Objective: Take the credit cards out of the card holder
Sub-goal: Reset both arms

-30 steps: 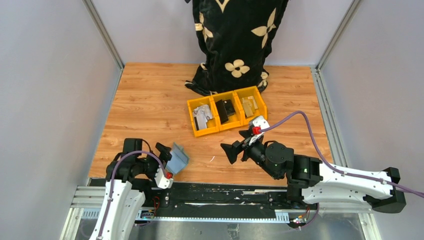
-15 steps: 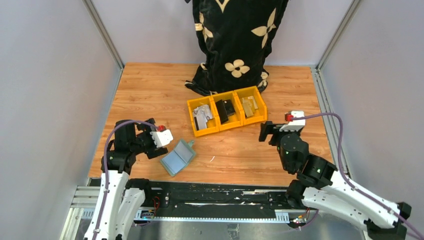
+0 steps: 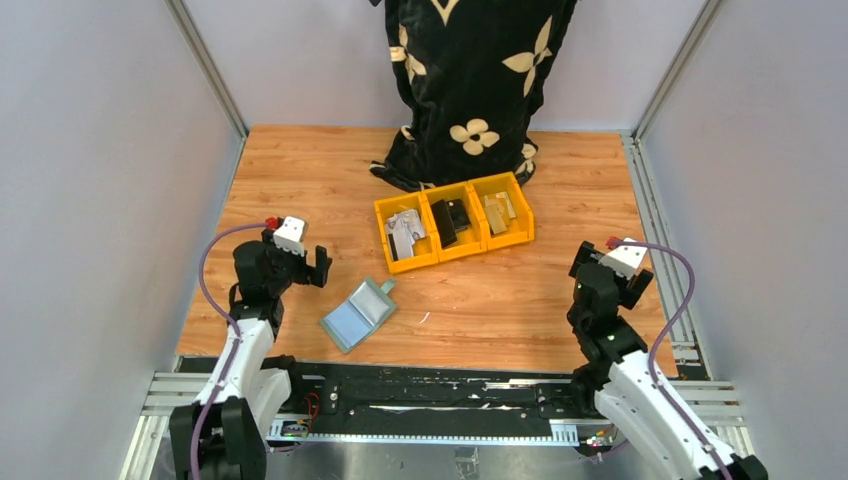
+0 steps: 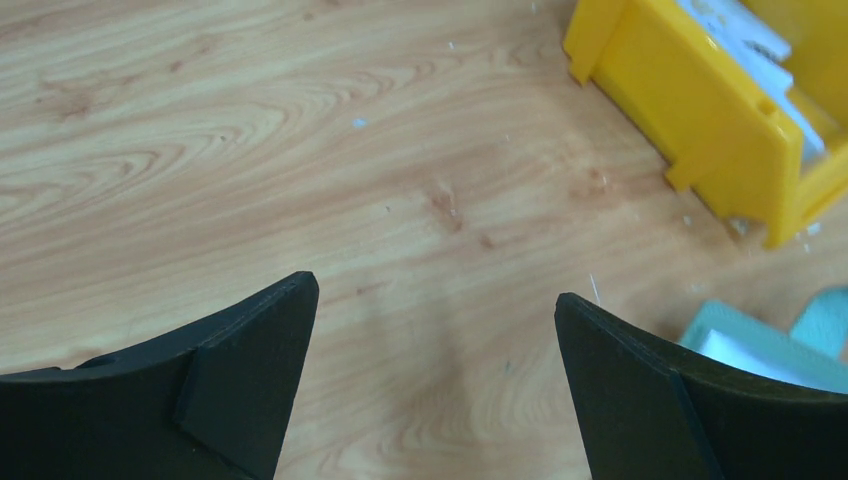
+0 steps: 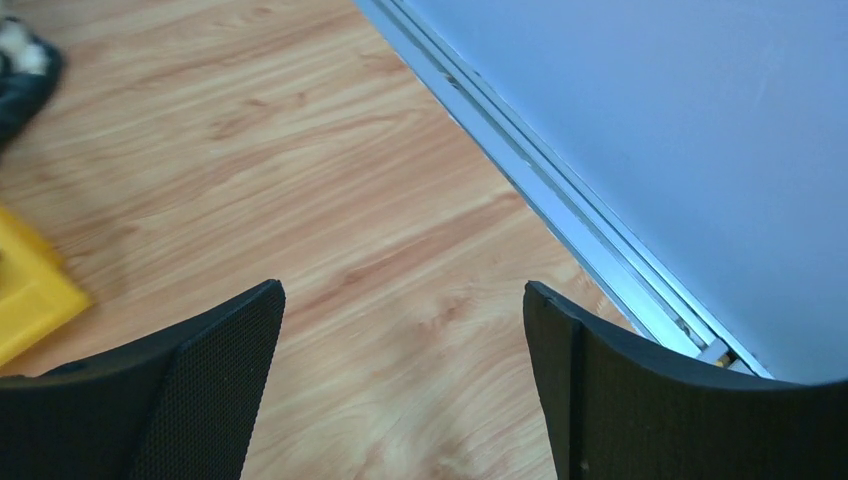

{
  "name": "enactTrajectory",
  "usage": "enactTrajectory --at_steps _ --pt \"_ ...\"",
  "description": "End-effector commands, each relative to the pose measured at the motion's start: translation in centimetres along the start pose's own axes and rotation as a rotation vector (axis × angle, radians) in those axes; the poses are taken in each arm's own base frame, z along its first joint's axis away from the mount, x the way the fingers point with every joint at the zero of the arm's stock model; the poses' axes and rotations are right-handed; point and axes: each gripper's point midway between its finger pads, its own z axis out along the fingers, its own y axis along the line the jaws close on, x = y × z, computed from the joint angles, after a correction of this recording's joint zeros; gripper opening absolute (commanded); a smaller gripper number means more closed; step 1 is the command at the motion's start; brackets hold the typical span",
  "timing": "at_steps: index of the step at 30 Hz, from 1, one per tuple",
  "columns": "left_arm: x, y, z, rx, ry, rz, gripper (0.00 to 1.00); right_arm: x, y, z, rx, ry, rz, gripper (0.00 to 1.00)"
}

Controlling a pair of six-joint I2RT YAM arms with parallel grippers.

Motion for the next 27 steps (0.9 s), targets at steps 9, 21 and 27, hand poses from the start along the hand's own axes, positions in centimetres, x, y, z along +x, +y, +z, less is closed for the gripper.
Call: enactTrajectory --at_steps 9,21,27 --pt "-4.4 2.8 1.2 -0.171 -0.458 -0.038 1.00 4.2 -0.6 6.5 0.082 0.022 0.057 0.88" --pt "-3.4 3.2 2.8 -0.227 -0.486 -0.073 1.00 5.1 4.9 9.1 -0.157 -0.016 -0.118 0.89" --pt "-2.0 3.8 5.4 -0.234 -0.322 -0.094 1.00 6.1 6.7 9.0 -0.241 -0.068 -0.183 0.93"
